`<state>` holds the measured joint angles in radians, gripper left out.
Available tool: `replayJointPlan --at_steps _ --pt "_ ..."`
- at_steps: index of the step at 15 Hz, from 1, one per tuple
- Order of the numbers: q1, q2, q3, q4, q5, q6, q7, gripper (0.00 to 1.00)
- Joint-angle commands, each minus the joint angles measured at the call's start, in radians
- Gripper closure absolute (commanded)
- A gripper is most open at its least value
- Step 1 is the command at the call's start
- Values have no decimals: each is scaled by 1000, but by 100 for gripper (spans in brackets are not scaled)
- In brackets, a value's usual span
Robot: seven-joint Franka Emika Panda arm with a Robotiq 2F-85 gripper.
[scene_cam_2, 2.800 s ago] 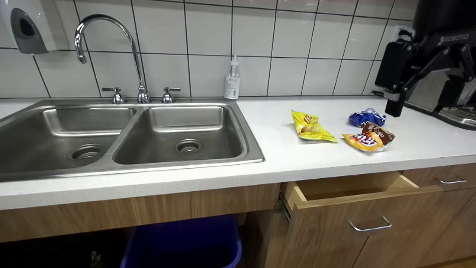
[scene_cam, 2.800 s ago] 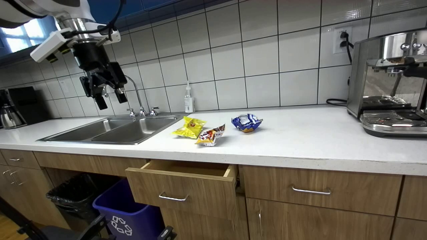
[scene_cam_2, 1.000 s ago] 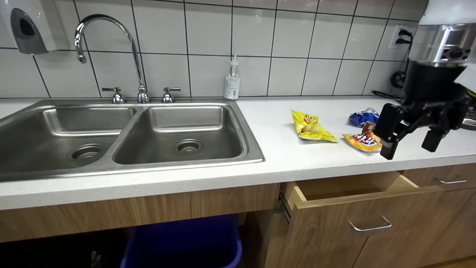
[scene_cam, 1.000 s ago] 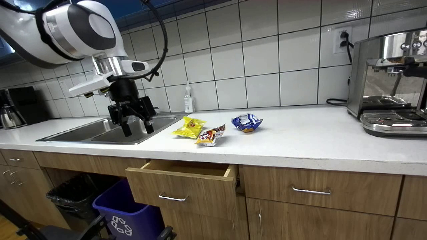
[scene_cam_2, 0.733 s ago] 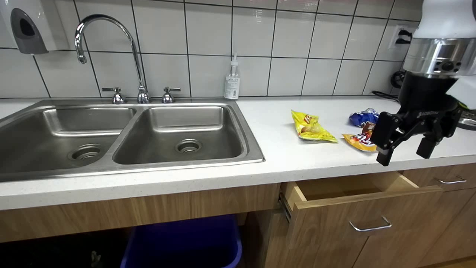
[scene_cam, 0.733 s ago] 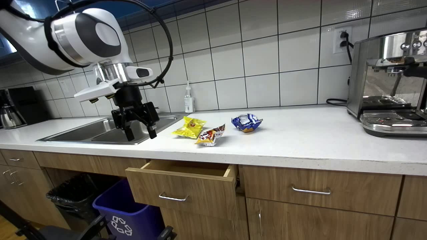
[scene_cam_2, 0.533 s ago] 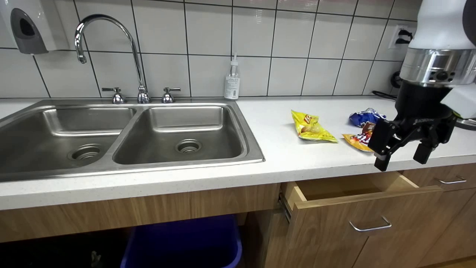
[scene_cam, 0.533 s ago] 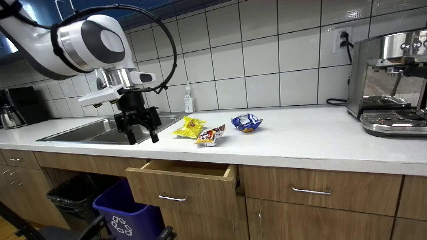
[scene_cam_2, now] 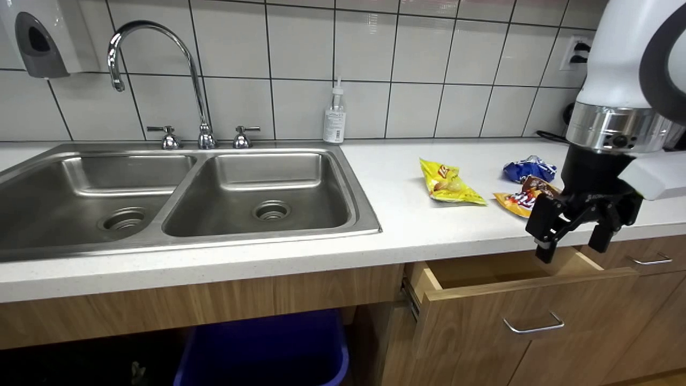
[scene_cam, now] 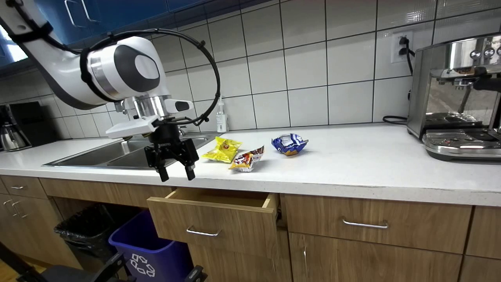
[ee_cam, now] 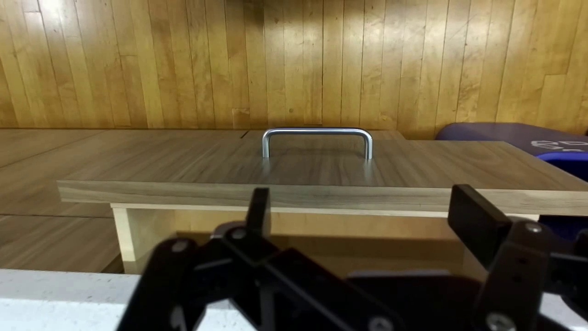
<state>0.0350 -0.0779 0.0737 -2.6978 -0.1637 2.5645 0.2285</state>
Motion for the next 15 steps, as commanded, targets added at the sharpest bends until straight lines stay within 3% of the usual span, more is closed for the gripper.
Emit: replayJointPlan --at_steps 1,15 --pt "-15 79 -19 46 -34 31 -11 0" --pt "35 332 -109 192 -77 151 27 0"
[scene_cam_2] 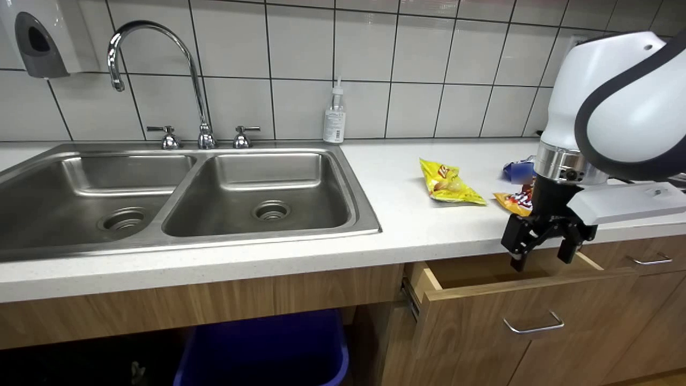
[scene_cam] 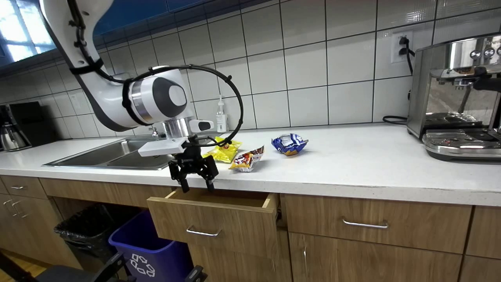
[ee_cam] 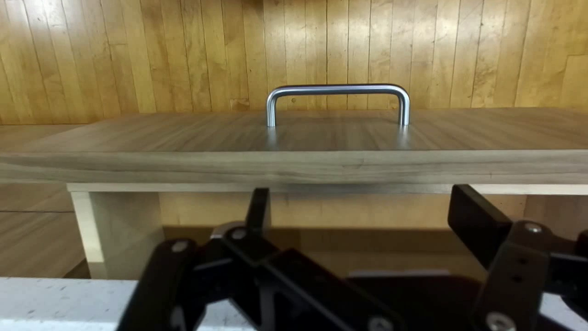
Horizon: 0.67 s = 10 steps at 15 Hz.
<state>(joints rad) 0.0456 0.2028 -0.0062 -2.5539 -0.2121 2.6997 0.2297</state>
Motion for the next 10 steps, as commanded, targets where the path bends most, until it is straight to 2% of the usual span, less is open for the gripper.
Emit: replayJointPlan --at_steps 1,10 --pt "31 66 -35 60 -27 20 26 0" --pt "71 185 -80 161 -13 19 19 0"
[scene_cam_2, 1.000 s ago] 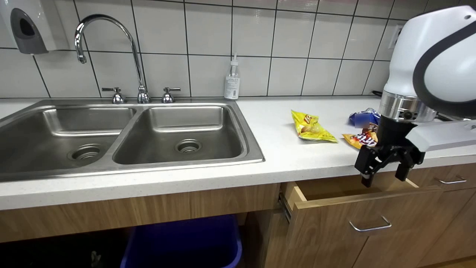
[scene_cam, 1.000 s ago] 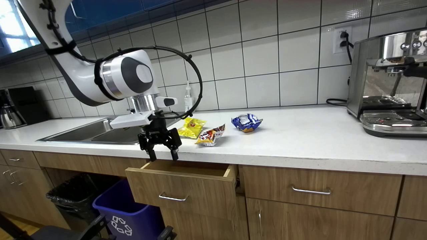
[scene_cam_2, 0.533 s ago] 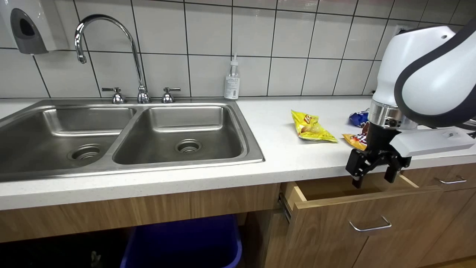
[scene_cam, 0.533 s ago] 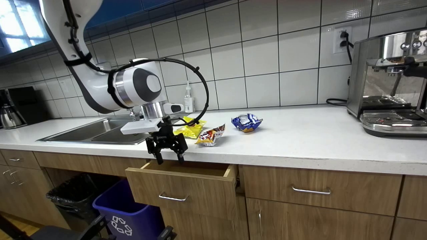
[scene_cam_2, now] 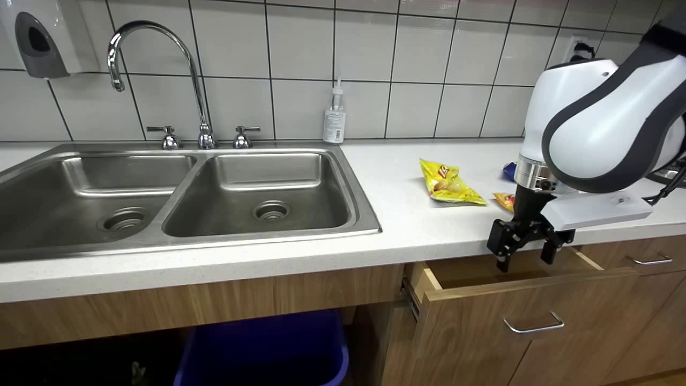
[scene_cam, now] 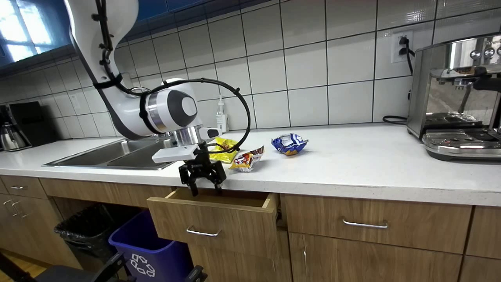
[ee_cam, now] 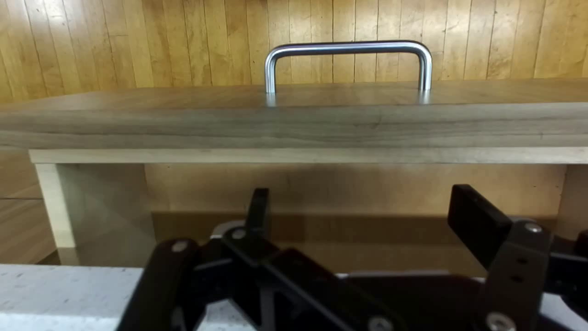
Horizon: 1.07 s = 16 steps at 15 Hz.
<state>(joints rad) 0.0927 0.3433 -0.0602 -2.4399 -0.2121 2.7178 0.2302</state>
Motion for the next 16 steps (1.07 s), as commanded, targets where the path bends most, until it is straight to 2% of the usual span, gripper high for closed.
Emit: replayJointPlan --at_steps 1,7,16 --pt "24 55 -28 56 -8 0 14 0" --pt "33 89 -35 72 4 -2 10 0" --pt "34 28 -34 -18 18 0 21 0"
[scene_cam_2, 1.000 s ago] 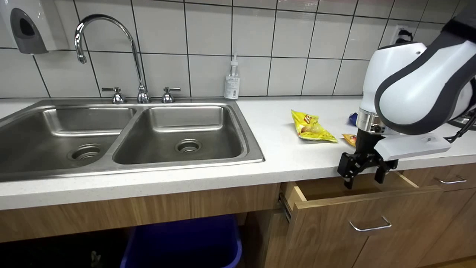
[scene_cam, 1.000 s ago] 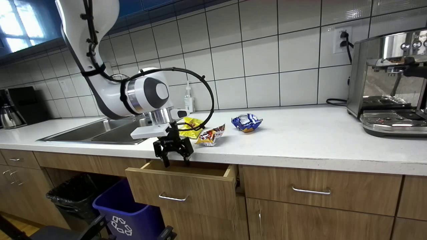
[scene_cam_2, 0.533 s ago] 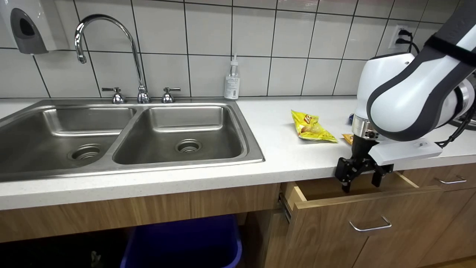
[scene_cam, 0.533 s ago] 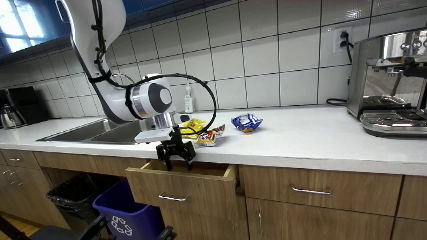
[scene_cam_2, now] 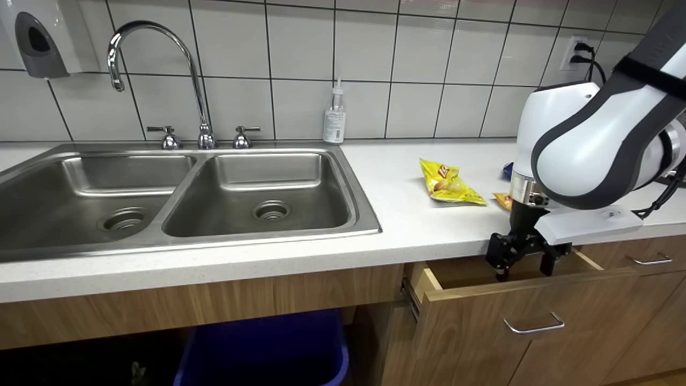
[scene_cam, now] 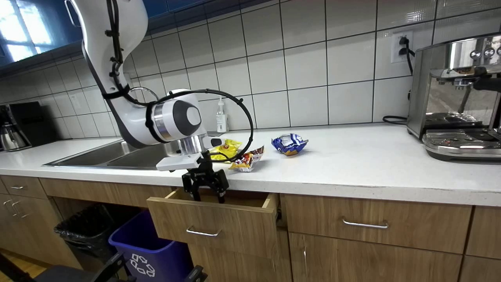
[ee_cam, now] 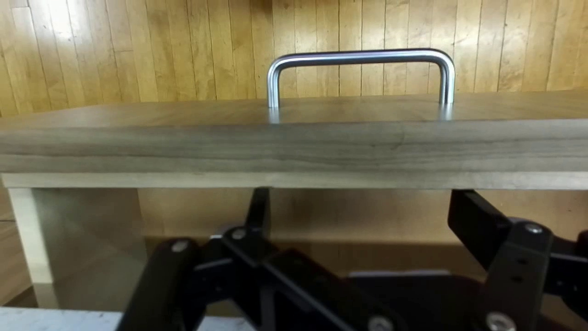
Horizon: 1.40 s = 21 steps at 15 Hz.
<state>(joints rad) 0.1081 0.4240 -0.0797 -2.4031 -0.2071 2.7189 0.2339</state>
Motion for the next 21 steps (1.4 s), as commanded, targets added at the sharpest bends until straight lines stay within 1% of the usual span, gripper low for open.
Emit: replayJointPlan --at_steps 1,8,14,21 --pt "18 -64 -14 -68 15 0 20 0" --pt "19 -153 -11 -186 35 31 48 0" --pt "21 -252 -18 -310 17 53 80 0" --pt "3 -340 -19 -422 1 41 114 0"
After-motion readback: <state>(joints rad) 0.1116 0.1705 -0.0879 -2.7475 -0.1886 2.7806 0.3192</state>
